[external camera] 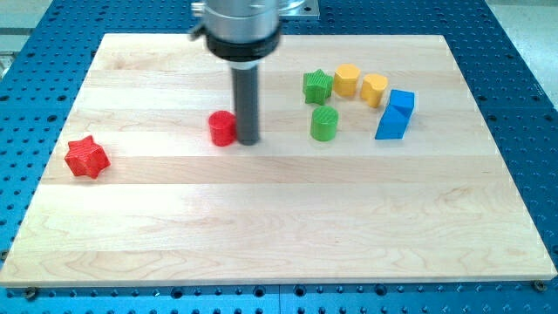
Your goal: Move the red circle towards the red star
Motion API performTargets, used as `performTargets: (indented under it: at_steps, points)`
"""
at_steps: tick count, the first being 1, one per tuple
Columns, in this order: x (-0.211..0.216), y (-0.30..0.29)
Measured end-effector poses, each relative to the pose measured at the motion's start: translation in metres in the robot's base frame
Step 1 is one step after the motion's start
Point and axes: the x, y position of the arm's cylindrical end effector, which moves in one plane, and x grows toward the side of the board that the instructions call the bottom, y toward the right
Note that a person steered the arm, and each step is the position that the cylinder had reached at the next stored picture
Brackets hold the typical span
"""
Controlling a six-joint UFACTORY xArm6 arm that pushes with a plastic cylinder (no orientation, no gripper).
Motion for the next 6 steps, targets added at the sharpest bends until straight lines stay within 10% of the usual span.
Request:
performTargets:
  at_steps: [4,6]
  points:
    - [-0.046,-0.117]
    - [-0.012,-0.07]
